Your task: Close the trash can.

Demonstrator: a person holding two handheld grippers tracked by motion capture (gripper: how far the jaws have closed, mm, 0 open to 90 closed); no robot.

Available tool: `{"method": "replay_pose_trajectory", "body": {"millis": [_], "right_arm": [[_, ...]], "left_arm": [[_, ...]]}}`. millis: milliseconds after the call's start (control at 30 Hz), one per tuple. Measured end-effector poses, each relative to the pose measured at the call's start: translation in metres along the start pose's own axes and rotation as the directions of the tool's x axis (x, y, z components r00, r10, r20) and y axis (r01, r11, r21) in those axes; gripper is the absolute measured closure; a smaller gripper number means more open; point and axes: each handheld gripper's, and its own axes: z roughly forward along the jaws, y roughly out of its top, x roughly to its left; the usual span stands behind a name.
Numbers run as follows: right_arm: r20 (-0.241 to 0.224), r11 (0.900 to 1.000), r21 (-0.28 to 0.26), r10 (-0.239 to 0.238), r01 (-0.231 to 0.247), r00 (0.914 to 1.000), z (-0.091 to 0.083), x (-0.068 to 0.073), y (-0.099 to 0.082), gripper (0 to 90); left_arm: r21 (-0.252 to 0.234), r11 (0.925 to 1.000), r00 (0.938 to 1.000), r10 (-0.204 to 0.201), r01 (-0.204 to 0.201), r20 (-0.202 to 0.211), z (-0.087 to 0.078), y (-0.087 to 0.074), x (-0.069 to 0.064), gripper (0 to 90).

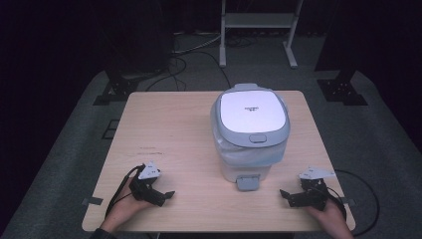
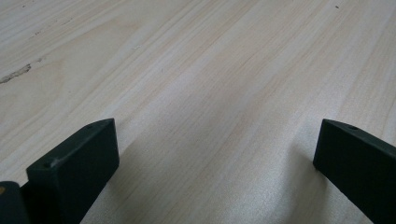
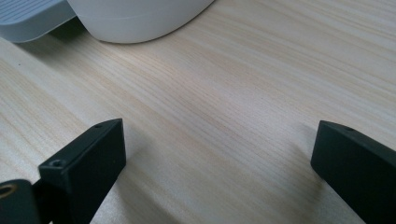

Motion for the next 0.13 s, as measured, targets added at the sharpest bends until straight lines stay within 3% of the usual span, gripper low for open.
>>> {"method": "replay_pose_trajectory", "body": {"millis": [133], "right_arm": [[0.0,1.0,0.0,0.0,0.0,1.0,0.0,0.0,0.0,2.1]], "left_arm": [[0.0,1.0,1.0,0.0,0.0,-0.001,0.0,-0.0001,-0.0001,0.0]]}}
